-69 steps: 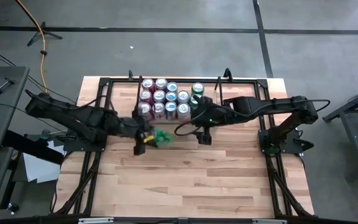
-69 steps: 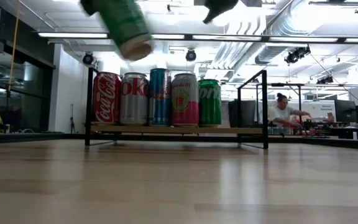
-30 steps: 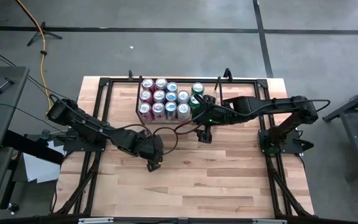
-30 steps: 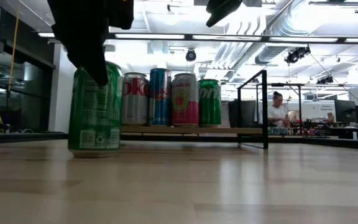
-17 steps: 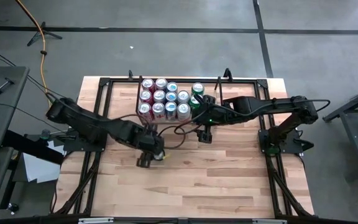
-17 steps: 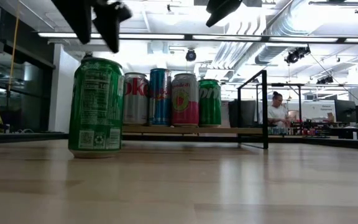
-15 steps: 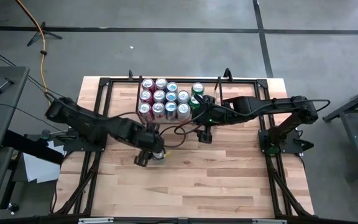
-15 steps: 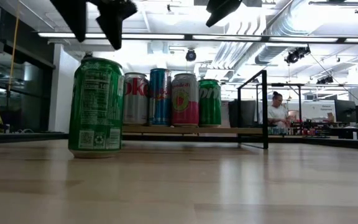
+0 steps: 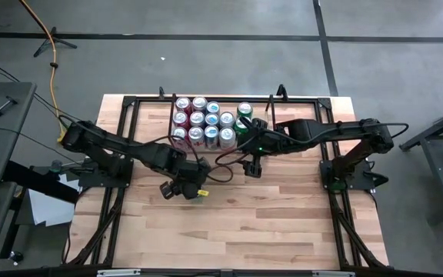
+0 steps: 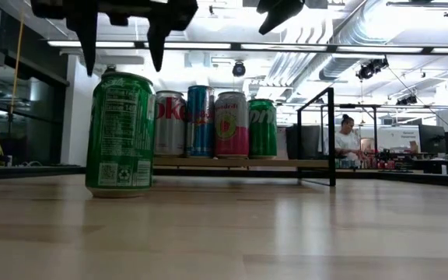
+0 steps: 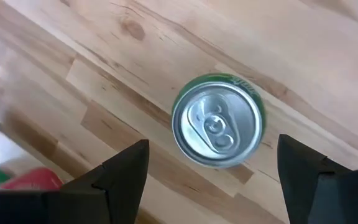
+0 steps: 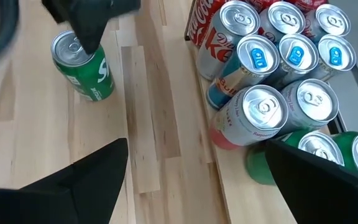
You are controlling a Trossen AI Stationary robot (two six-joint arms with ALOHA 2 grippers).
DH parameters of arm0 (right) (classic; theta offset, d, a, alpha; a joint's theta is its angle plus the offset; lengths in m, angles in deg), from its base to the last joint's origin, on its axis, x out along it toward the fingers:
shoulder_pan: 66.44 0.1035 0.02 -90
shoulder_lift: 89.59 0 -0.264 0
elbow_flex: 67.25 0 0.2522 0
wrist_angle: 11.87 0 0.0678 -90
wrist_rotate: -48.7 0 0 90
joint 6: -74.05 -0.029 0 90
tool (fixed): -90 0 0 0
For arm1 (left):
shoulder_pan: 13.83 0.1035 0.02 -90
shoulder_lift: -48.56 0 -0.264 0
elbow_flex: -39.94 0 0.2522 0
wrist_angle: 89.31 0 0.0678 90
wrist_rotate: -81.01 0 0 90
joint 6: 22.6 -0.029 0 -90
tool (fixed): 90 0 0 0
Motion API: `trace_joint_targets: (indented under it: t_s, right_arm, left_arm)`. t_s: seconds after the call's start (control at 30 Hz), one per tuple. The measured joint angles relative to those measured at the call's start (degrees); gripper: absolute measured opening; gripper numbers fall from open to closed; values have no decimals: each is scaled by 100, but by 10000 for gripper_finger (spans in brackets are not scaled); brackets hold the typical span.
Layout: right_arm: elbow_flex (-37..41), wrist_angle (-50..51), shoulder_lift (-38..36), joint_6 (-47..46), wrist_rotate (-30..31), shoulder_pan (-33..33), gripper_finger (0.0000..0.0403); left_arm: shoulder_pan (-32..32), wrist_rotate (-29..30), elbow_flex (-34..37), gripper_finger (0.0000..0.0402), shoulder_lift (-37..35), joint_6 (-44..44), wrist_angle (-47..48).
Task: Place canned beverage on shelf
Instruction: Put the green soda can on the shelf aligned with the other green soda cans
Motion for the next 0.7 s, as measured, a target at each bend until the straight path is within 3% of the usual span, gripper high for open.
trace_joint_targets:
  t_s: [0.3, 0.7]
  right_arm:
    - [0, -1, 0, -47, 0, 0, 365]
    - [0, -2, 0, 9, 2, -4, 365]
  left_arm:
    - [2, -19, 2, 255, 417, -384, -103]
    - [2, -354, 4, 248, 747, -209, -225]
